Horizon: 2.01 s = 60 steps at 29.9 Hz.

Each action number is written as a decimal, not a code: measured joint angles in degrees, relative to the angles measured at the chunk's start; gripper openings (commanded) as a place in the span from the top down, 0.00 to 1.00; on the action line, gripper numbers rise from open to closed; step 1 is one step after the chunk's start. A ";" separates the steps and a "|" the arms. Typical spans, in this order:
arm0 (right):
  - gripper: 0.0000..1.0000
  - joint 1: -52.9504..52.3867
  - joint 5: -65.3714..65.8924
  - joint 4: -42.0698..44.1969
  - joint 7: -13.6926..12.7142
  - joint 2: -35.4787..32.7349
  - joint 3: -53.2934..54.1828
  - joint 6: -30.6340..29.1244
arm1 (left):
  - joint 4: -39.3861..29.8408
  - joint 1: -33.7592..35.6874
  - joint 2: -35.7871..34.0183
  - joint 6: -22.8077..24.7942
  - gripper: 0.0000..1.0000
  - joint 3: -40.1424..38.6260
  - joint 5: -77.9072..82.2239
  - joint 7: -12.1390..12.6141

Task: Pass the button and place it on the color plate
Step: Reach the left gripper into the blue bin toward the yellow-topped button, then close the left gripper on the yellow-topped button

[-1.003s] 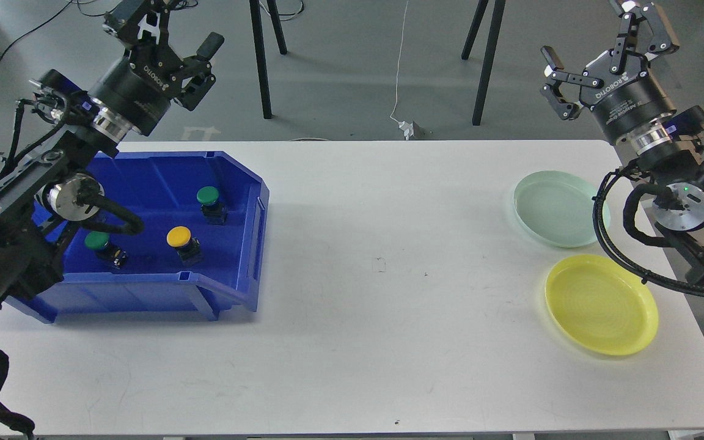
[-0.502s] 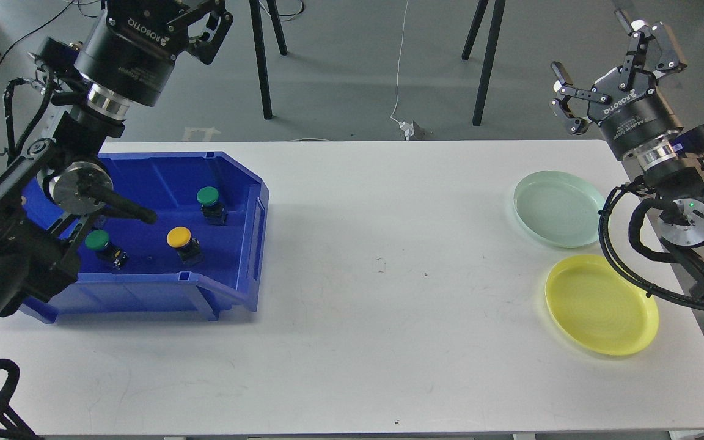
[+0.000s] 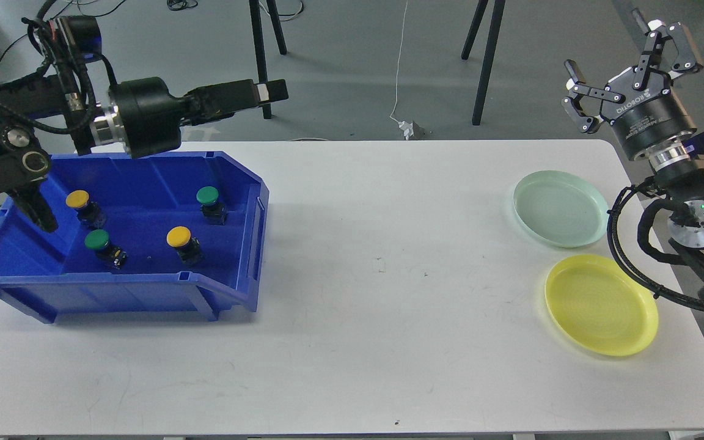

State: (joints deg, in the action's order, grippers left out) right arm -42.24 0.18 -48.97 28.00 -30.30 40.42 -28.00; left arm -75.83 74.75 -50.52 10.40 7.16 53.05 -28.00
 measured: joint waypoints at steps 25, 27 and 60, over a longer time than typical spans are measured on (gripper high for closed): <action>0.01 1.23 0.09 0.21 0.00 -0.06 -0.26 0.00 | 15.74 -7.22 2.90 -9.96 0.15 19.16 21.83 0.00; 0.01 1.27 0.09 0.21 0.00 -0.10 -0.24 0.00 | 17.09 -7.59 3.69 -9.92 0.15 19.75 21.83 0.00; 0.01 2.29 -0.01 0.19 0.00 -0.35 0.02 0.00 | 27.20 -11.41 10.06 -9.24 0.24 22.37 21.83 0.00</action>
State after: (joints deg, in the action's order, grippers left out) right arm -39.95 0.17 -48.78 28.00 -30.66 40.43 -28.00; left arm -48.64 63.34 -40.46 1.15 29.53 74.88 -28.00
